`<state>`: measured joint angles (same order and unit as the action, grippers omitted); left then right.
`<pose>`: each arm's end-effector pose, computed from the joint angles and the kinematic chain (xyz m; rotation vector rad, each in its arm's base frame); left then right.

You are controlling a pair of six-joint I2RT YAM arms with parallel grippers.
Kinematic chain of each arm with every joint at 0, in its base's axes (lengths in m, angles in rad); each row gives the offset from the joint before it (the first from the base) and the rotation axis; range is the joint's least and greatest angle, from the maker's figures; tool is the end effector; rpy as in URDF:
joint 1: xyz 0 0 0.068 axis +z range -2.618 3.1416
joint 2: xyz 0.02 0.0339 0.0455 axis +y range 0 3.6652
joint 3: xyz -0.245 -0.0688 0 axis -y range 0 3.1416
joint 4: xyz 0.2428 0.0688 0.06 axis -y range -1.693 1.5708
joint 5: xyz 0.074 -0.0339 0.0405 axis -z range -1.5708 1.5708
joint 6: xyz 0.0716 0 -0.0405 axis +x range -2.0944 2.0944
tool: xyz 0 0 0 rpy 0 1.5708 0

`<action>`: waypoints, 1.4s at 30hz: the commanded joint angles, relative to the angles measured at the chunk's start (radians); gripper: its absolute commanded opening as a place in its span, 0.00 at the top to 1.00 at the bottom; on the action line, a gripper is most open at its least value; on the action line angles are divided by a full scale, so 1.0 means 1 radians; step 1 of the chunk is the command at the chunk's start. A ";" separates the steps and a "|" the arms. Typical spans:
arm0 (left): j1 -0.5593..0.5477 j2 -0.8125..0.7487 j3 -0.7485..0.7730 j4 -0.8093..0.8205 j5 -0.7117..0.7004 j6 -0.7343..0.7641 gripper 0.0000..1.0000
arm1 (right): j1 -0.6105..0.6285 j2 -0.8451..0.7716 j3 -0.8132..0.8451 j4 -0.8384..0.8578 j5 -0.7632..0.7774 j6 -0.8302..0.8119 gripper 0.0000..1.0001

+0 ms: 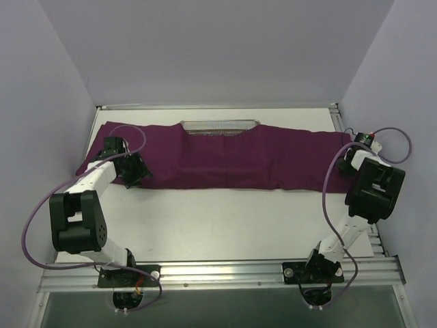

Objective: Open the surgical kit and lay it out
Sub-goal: Open the surgical kit at the center of the board.

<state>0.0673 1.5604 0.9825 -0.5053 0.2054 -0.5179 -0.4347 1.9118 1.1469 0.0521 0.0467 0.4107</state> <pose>0.3214 0.0070 0.1488 -0.7076 2.5873 -0.4184 0.3875 -0.1836 0.1244 0.9589 2.0724 -0.0659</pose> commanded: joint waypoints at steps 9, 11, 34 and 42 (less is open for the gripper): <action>0.009 0.033 0.142 -0.068 -0.086 0.090 0.36 | 0.269 -0.083 0.206 -0.333 0.065 -0.033 0.38; 0.015 0.036 0.150 -0.058 -0.116 0.101 0.36 | 0.275 -0.068 0.234 -0.324 0.039 -0.027 0.35; 0.227 0.377 0.225 -0.131 -0.087 0.064 0.98 | 0.275 0.237 0.255 -0.270 -0.139 -0.027 0.89; 0.315 0.365 0.154 -0.128 -0.061 0.058 0.98 | 0.272 0.294 0.315 -0.300 -0.133 -0.055 0.89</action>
<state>0.3325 1.8969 1.2064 -0.5735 0.2478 -0.4904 -0.1631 2.1117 1.4765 -0.1490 -0.1055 0.3870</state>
